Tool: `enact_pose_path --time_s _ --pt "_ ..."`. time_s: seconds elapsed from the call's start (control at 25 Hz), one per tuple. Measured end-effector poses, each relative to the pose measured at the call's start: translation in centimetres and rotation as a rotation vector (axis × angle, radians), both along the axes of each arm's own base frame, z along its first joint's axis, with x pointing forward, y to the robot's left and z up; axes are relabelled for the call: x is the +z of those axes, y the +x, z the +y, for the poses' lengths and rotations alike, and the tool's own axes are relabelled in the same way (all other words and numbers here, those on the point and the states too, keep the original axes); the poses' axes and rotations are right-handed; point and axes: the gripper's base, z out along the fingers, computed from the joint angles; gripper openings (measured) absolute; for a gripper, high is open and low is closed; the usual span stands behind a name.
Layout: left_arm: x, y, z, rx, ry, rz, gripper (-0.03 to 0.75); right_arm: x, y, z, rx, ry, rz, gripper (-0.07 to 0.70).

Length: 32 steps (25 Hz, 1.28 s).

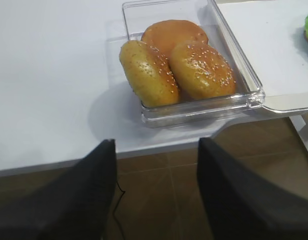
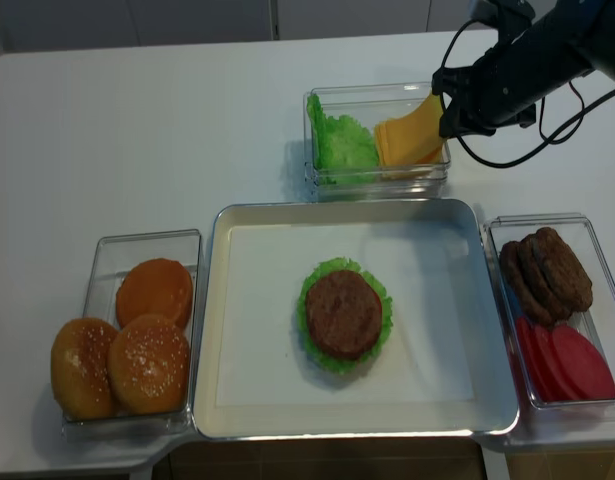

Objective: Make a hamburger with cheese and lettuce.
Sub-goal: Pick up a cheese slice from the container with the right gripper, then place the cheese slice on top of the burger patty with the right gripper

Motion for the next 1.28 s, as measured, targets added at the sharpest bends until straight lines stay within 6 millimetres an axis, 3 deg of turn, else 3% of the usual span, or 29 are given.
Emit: enact_pose_path --time_s 0.52,0.68,1.08,1.28 --pt "0.0 0.0 0.0 0.0 0.0 0.0 0.387 3.8 -1.6 0.0 0.022 0.008 -0.062 0.011" --pt "0.0 0.0 0.0 0.0 0.0 0.0 0.387 6.0 -2.7 0.1 0.039 0.013 -0.092 0.011" --pt "0.0 0.0 0.0 0.0 0.0 0.0 0.387 11.8 -7.7 0.3 0.126 0.03 -0.128 0.01" --pt "0.0 0.0 0.0 0.0 0.0 0.0 0.387 12.6 -11.1 0.7 0.146 0.043 -0.13 0.01"
